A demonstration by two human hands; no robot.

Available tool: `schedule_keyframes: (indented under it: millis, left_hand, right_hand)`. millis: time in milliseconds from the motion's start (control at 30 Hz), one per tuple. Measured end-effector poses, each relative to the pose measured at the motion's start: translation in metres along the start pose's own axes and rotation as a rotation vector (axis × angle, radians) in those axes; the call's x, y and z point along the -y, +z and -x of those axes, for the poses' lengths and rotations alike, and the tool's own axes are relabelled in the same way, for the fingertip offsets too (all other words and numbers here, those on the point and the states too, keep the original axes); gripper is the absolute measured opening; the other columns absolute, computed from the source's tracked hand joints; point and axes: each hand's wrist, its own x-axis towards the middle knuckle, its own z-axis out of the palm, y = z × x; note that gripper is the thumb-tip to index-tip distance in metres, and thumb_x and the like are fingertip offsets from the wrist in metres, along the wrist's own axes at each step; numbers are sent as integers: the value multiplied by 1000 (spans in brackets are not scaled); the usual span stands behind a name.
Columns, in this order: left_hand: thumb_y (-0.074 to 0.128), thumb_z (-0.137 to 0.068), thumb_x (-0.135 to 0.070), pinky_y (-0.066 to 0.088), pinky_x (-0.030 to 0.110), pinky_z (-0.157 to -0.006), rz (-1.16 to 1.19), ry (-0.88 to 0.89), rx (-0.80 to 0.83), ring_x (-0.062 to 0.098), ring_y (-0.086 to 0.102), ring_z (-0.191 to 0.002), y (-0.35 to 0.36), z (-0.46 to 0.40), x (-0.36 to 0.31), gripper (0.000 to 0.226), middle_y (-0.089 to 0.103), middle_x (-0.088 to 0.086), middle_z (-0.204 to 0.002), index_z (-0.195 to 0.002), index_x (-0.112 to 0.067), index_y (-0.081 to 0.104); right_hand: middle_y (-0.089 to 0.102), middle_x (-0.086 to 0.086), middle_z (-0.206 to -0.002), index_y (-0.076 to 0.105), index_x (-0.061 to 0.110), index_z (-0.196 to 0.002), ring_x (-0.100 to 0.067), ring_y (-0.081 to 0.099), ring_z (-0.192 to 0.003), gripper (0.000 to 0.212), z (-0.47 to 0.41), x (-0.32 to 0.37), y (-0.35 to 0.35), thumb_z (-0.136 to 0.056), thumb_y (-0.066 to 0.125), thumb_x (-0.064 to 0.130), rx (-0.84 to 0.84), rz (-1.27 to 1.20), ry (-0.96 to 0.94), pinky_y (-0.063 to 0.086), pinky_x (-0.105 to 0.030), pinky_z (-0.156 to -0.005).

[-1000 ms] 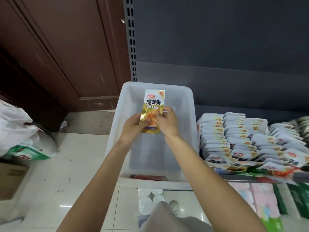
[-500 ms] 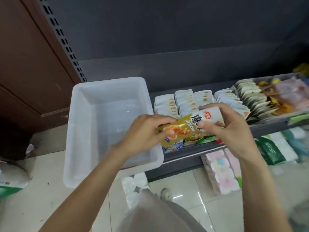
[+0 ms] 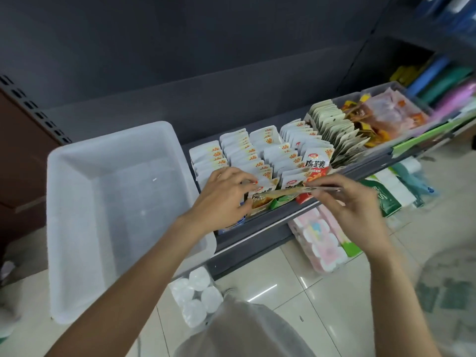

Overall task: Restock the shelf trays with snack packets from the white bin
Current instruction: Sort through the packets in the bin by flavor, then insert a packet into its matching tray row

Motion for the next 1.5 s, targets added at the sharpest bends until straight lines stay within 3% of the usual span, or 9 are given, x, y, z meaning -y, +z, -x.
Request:
schedule_keyframes:
  millis: [333, 633, 800, 900, 1033, 1133, 1233, 1300, 1500]
  left_hand:
    - [61, -84, -29, 19, 30, -105, -1, -100, 77, 11, 32, -127, -3, -12, 8, 50, 48, -12, -134, -132, -28, 51]
    - [64, -82, -30, 19, 30, -107, -8, -104, 66, 12, 31, -128, 2, -13, 12, 52, 46, -12, -135, -133, -26, 51]
    - [65, -84, -37, 22, 31, -106, 29, -88, 61, 12, 32, -127, 3, -10, 14, 50, 47, -12, -134, -131, -26, 53]
    - [60, -86, -41, 33, 33, -101, 113, -26, -181, 13, 46, -116, -6, 3, 9, 37, 59, -5, -120, -117, -21, 64]
    - [56, -89, -22, 40, 27, -84, 174, -65, -681, 9, 57, -82, -27, 66, 23, 19, 68, 1, -85, -91, -7, 69]
    - [59, -86, -42, 45, 28, -78, 183, -194, -467, 1, 57, -77, -37, 128, 56, 29, 65, -10, -82, -92, -15, 69]
    - [58, -70, -73, 45, 25, -86, 177, -459, 119, -8, 54, -91, -45, 167, 84, 42, 62, -27, -97, -99, -43, 61]
    - [73, -66, -61, 40, 23, -95, 240, -626, 437, -10, 51, -100, -43, 181, 94, 41, 58, -30, -106, -101, -50, 55]
    - [75, -74, -45, 37, 18, -94, 357, -661, 530, -5, 49, -106, -38, 180, 110, 43, 56, -27, -111, -114, -39, 60]
  right_hand:
    - [70, 3, -93, 68, 20, -100, -19, 66, -82, 15, -46, -28, 50, -89, 62, 12, 309, 466, -258, 48, -29, -61]
    - [68, -10, -103, 63, 14, -112, -31, 64, -93, 24, -66, -36, 88, -92, 51, 12, 538, 719, -277, 45, -33, -70]
    - [69, -4, -89, 65, 15, -101, -29, 67, -77, 18, -58, -29, 76, -83, 67, 13, 321, 678, -326, 43, -28, -57]
    - [67, 0, -83, 66, 16, -94, -24, 65, -70, 13, -54, -5, 57, -81, 70, 16, 94, 615, -356, 43, -25, -53]
    - [68, 6, -92, 60, 16, -115, -11, 65, -81, 24, -37, 44, 58, -91, 59, 21, 5, 199, -340, 55, -29, -66]
    - [67, 10, -94, 56, 19, -121, -2, 62, -82, 35, -28, 68, 98, -88, 65, 15, 237, -4, -363, 54, -24, -72]
    - [64, 9, -109, 55, 24, -122, -3, 58, -96, 38, -33, 74, 157, -86, 68, 26, 710, 92, -389, 52, -32, -81]
    - [60, 6, -121, 52, 26, -126, -13, 55, -108, 45, -38, 70, 198, -85, 67, 35, 1022, 269, -400, 47, -37, -88]
    - [57, 1, -109, 53, 20, -122, -21, 56, -98, 49, -48, 62, 275, -80, 70, 40, 1394, 503, -377, 45, -33, -78]
